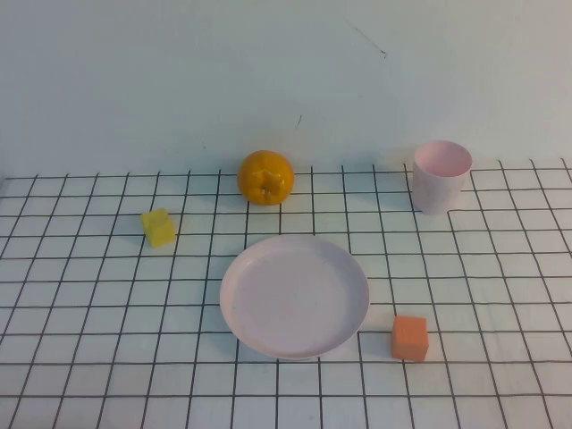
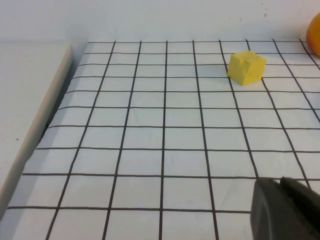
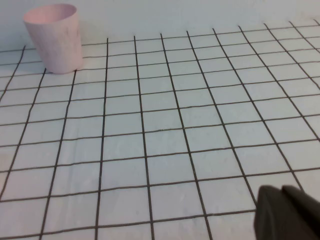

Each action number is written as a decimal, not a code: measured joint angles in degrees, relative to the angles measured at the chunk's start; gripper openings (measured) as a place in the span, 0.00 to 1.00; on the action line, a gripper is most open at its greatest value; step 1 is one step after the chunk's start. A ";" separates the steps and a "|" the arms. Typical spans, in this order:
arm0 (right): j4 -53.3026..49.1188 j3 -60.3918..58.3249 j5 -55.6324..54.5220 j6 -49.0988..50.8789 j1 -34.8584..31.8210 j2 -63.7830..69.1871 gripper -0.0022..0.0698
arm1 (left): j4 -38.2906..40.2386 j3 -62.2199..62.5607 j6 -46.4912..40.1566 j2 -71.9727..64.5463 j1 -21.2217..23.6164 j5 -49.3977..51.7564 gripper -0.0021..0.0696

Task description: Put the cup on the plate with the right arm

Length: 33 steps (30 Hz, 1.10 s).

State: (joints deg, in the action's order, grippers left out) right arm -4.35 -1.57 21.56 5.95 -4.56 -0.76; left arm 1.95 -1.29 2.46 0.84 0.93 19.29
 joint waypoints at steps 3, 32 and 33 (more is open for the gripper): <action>0.00 0.00 0.00 0.00 0.00 0.00 0.03 | 0.00 0.00 0.00 0.00 0.00 0.00 0.03; 7.62 0.00 -58.39 -5.41 0.00 0.00 0.03 | 0.00 0.00 0.00 0.00 0.00 0.00 0.02; 8.69 0.24 -58.14 -5.41 0.00 0.00 0.03 | 0.00 0.00 0.00 0.00 0.00 0.00 0.02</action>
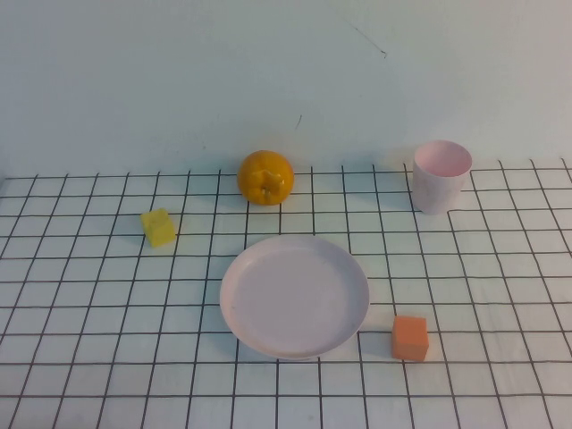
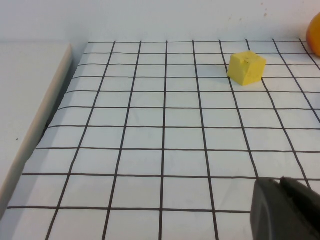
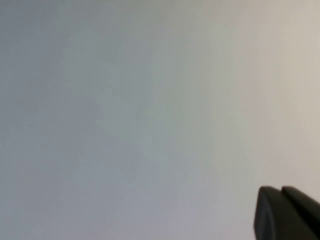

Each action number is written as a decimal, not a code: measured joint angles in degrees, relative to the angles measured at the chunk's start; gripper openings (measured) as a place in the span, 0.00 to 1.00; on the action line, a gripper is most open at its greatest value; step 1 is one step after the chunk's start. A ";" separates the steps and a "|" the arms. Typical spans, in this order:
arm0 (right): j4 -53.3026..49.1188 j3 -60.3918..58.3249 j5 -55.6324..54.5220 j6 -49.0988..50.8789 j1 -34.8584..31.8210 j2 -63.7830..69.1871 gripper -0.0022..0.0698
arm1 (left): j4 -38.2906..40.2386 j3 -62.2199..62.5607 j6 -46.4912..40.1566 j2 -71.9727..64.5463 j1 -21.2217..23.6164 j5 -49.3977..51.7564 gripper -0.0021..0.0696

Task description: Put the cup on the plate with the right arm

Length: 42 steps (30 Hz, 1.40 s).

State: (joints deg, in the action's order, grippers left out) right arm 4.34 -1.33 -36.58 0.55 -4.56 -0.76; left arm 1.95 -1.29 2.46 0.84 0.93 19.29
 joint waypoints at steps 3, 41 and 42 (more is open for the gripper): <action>1.33 4.08 6.93 0.00 0.00 0.00 0.03 | 0.00 0.00 0.00 0.00 0.00 0.00 0.02; 27.99 75.46 84.88 -44.11 0.13 80.85 0.03 | 0.00 0.00 0.00 0.00 0.00 0.00 0.02; 28.25 76.80 84.88 -44.53 0.24 83.25 0.03 | 0.00 0.00 0.00 0.00 0.00 0.00 0.02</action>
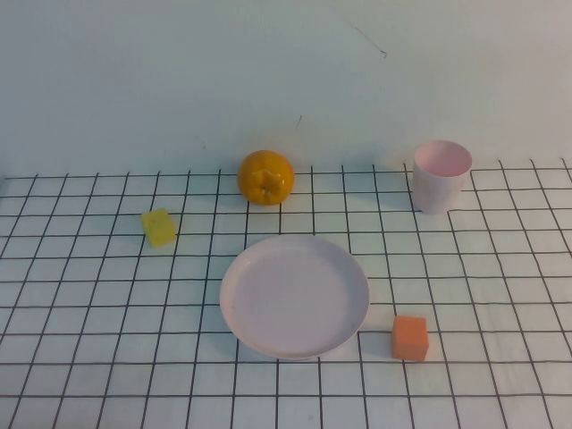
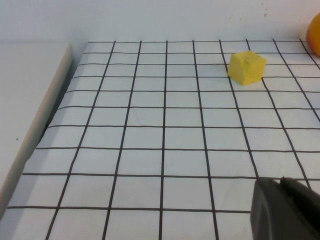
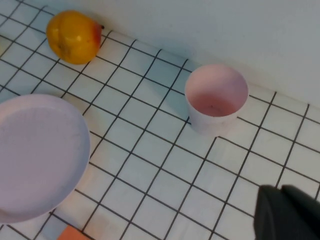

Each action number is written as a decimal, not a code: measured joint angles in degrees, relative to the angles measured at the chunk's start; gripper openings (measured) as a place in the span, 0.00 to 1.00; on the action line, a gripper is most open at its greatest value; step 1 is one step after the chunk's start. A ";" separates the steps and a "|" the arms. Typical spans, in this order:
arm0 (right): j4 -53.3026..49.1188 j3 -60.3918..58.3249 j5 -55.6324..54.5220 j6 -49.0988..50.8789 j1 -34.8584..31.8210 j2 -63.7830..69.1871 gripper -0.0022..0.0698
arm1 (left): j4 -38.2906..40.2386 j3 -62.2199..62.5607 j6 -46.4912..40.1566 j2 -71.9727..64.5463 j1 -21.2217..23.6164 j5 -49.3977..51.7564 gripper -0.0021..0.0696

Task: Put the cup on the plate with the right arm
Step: Pick up the cup from the table

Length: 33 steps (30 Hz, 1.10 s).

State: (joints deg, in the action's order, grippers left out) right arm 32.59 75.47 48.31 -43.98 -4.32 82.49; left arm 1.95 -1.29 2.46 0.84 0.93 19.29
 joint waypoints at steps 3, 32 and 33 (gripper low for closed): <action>0.43 3.49 -0.10 -0.88 0.63 6.17 0.03 | 0.00 0.00 0.00 0.00 0.00 0.00 0.02; -16.83 48.75 8.46 9.48 11.02 51.75 0.68 | 0.00 0.00 0.00 0.00 0.00 0.00 0.02; -17.77 49.75 8.73 10.10 11.02 52.66 0.68 | 0.00 0.00 0.00 0.00 0.00 0.00 0.02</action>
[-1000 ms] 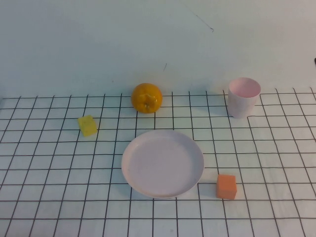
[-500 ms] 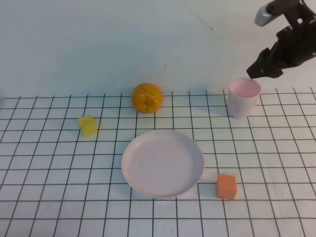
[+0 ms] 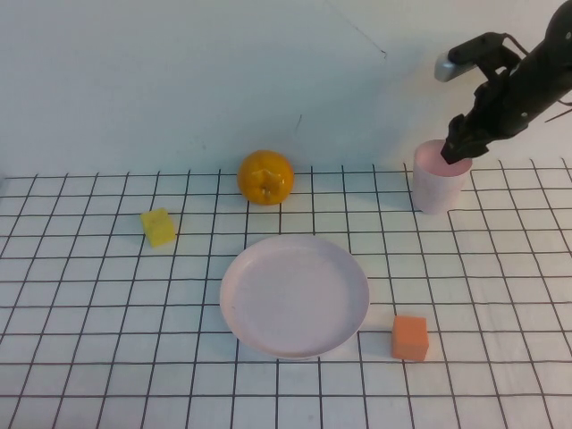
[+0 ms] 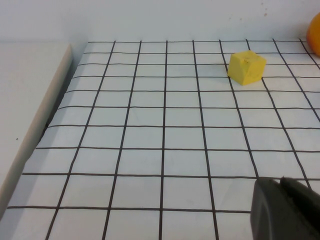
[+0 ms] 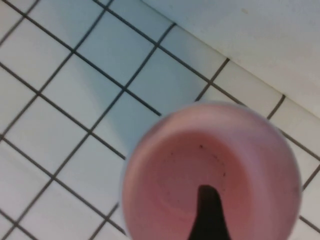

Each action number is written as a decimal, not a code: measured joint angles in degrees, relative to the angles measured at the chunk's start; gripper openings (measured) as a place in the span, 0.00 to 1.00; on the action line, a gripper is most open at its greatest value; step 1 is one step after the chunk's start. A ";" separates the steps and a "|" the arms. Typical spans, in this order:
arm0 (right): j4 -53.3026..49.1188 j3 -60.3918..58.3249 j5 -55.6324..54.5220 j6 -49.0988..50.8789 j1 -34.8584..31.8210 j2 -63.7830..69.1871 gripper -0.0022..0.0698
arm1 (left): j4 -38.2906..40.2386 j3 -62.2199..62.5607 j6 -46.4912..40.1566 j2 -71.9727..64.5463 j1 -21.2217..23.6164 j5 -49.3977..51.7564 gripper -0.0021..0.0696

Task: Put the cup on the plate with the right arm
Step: Pick up the cup from the table

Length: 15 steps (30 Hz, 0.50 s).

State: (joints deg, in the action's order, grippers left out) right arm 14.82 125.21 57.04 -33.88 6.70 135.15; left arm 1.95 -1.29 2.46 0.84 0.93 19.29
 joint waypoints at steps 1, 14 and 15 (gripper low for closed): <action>-0.82 0.49 0.26 0.39 0.00 0.51 0.68 | 0.00 0.00 0.00 0.00 0.00 0.00 0.02; -2.30 1.09 0.80 0.45 0.00 2.23 0.24 | 0.00 0.00 0.00 0.00 0.00 0.00 0.02; -2.02 1.09 0.57 0.16 0.00 2.23 0.17 | 0.00 0.00 0.00 0.00 0.00 0.00 0.02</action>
State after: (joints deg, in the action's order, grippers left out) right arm 12.80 126.30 57.60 -33.73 6.70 137.37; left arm 1.95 -1.29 2.46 0.84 0.93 19.29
